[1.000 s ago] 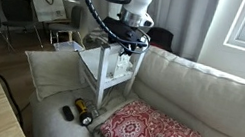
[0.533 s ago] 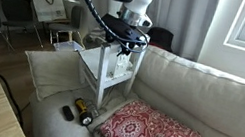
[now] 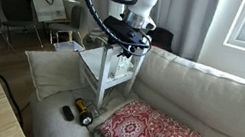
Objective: Pick up the chair, turn it ninety degrees anticlockwise and place it standing right side up on the couch
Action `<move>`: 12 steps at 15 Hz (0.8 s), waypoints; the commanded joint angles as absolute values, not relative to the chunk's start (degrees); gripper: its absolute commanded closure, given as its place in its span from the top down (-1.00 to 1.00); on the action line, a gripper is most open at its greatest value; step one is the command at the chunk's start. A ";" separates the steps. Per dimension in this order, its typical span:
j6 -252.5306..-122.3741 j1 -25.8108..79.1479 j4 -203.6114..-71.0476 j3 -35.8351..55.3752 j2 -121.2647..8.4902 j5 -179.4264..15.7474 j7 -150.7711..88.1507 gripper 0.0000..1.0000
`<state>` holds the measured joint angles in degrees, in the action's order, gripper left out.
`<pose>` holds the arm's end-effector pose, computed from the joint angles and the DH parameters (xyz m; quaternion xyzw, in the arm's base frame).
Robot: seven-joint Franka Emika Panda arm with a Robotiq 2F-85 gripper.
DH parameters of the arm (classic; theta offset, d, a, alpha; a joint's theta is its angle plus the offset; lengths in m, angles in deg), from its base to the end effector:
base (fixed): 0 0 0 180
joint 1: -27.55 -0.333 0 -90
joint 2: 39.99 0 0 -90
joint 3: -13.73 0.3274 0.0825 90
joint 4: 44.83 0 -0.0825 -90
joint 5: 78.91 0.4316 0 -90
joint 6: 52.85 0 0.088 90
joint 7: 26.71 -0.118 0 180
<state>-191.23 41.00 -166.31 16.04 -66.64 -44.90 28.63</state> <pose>0.5777 -0.1055 0.1359 -0.9695 -0.1394 -0.0315 0.1991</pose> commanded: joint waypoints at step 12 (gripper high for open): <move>-177.53 43.49 -157.03 18.66 -61.96 -52.41 35.54 -0.89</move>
<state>-182.68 42.92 -158.64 17.85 -66.85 -50.22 31.18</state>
